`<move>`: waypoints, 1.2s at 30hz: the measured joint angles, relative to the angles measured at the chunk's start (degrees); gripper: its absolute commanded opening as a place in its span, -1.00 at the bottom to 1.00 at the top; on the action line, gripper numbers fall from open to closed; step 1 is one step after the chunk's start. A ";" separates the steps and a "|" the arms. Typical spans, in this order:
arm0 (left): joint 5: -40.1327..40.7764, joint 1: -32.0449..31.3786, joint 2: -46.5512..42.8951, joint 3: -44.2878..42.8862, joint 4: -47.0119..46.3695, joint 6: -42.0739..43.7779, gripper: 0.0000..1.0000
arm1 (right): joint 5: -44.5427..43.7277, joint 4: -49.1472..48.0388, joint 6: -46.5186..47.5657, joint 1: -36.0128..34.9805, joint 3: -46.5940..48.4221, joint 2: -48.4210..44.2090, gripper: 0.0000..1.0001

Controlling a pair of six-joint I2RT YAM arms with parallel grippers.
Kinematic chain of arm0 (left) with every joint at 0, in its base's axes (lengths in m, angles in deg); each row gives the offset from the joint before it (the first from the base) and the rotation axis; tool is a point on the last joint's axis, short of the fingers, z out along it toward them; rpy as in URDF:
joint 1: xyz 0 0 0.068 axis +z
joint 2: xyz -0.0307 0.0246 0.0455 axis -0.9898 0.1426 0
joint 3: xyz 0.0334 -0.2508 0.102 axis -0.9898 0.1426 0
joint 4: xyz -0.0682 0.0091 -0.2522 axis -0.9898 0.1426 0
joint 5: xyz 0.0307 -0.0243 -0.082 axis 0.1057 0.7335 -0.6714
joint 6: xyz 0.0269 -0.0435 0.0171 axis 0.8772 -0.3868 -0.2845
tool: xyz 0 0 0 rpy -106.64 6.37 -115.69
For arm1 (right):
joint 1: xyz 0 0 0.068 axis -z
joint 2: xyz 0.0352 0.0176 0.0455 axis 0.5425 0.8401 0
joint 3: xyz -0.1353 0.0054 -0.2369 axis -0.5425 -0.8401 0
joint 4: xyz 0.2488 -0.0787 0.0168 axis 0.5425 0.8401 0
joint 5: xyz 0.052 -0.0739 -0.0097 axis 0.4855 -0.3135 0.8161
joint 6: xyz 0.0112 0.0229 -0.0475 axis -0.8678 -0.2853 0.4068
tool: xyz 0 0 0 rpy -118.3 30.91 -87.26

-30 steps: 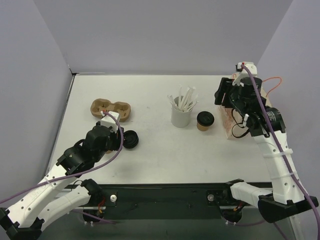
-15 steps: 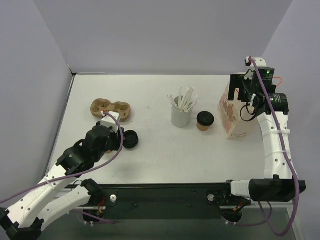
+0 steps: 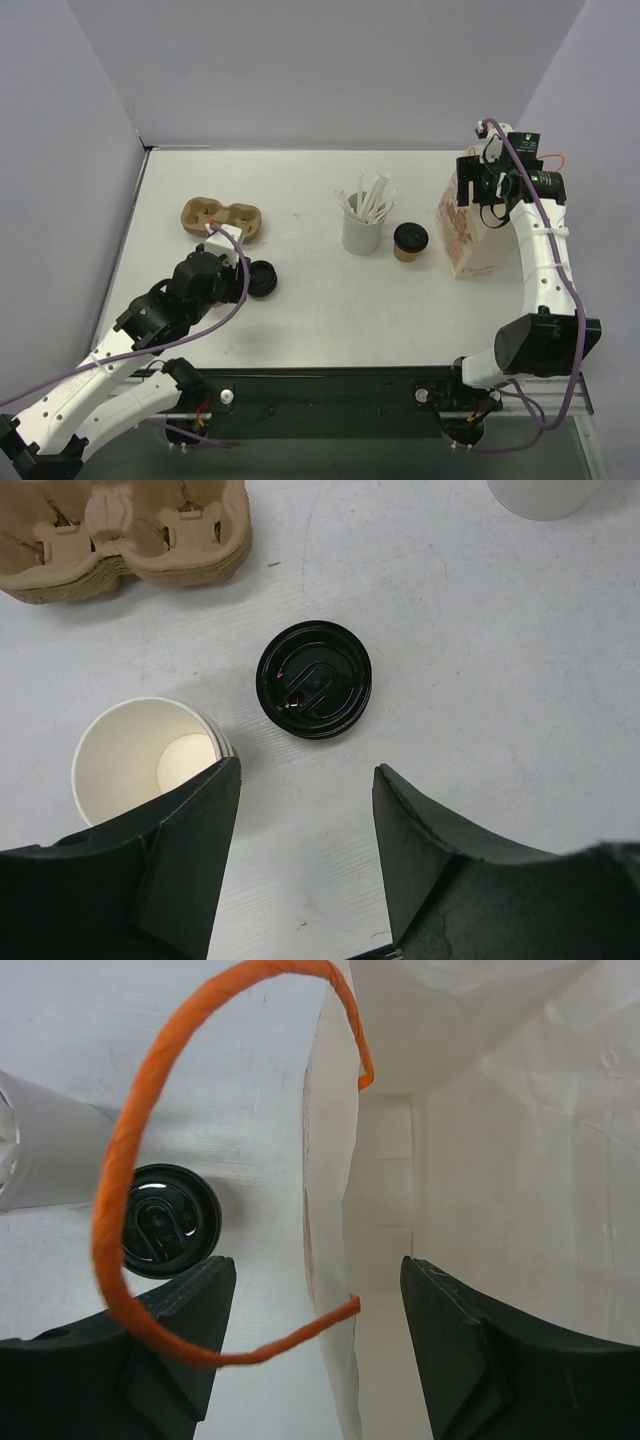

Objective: Pack the takeout coffee

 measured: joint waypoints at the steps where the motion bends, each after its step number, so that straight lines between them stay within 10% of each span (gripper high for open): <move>1: 0.02 0.00 -0.07 0.00 0.00 0.00 0.30 | 0.07 0.02 0.15 0.07 0.00 0.74 0.26; 7: 0.00 0.00 -0.07 0.00 0.00 0.00 0.30 | -0.09 -0.04 0.81 0.28 0.11 4.13 -0.79; 10: -0.04 0.00 -0.04 0.00 0.00 0.00 0.29 | -2.05 0.02 0.83 0.31 0.52 5.01 -1.00; 26: 0.00 0.00 0.55 0.00 0.00 0.02 0.29 | -17.16 3.19 4.79 -1.42 5.03 -2.19 -1.00; 36: 0.87 0.00 1.95 0.00 0.02 0.00 0.29 | -3.28 4.33 14.38 -12.00 6.64 -24.57 -1.00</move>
